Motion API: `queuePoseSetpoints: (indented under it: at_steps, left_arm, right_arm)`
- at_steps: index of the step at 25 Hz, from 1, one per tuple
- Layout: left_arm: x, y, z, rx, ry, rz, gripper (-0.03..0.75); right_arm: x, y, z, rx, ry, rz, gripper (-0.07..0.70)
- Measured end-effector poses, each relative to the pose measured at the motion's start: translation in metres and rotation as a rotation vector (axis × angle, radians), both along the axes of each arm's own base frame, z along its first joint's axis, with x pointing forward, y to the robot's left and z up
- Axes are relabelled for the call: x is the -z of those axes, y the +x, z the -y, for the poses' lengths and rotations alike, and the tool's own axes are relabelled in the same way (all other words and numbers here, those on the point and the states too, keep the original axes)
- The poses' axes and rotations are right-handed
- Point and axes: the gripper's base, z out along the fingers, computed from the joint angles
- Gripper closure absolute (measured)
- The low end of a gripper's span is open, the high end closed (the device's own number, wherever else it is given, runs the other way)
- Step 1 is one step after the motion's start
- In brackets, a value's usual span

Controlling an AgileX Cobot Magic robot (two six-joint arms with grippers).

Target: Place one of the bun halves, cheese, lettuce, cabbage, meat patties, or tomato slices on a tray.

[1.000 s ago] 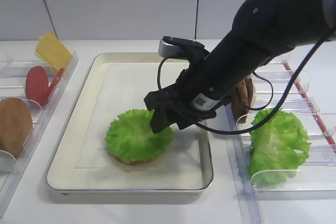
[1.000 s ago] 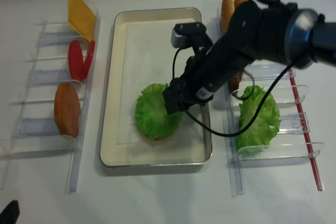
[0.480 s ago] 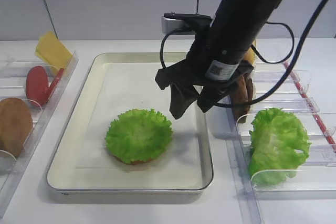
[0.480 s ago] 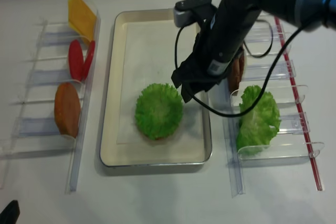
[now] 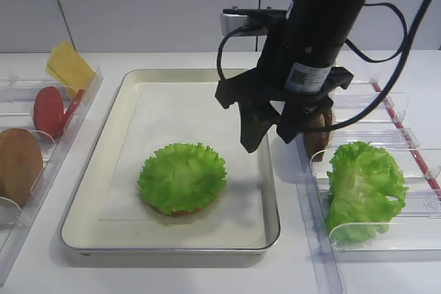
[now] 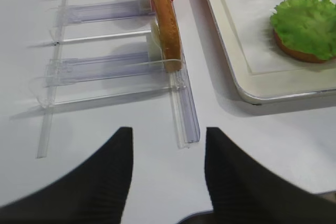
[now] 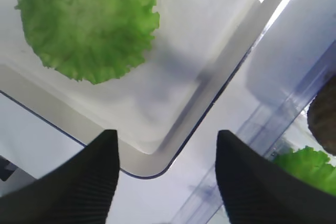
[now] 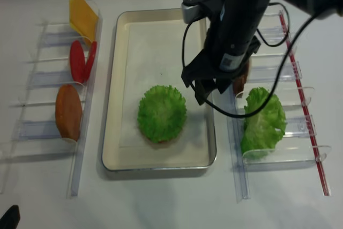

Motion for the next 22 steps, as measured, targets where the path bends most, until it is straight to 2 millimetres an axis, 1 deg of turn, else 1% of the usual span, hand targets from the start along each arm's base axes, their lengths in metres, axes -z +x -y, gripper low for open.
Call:
queuePoseSetpoints:
  at_steps: [2,4,6,9,12,14,16,22]
  left_arm:
    - [0.000,0.000,0.000,0.000,0.000,0.000,0.418]
    - [0.000,0.000,0.000,0.000,0.000,0.000,0.418]
    - [0.000,0.000,0.000,0.000,0.000,0.000,0.418]
    - [0.000,0.000,0.000,0.000,0.000,0.000,0.418]
    - [0.000,0.000,0.000,0.000,0.000,0.000,0.418]
    - [0.000,0.000,0.000,0.000,0.000,0.000,0.418]
    - [0.000,0.000,0.000,0.000,0.000,0.000,0.418]
    - [0.000,0.000,0.000,0.000,0.000,0.000,0.418]
  right_arm:
    - [-0.008,-0.004,0.002,0.002,0.013,0.018,0.216]
    - [-0.021,-0.009,0.005,0.008,0.031,0.046,0.217]
    - [-0.036,-0.016,0.010,0.015,0.048,0.080,0.218]
    - [-0.063,-0.031,0.020,0.031,0.079,0.154,0.218]
    - [-0.088,-0.056,0.036,0.039,0.108,0.227,0.218]
    - [-0.097,-0.074,0.047,0.040,0.118,0.263,0.218]
    - [-0.102,-0.092,0.059,0.041,0.125,0.287,0.218]
    - [-0.108,-0.148,0.095,0.040,0.132,0.385,0.219]
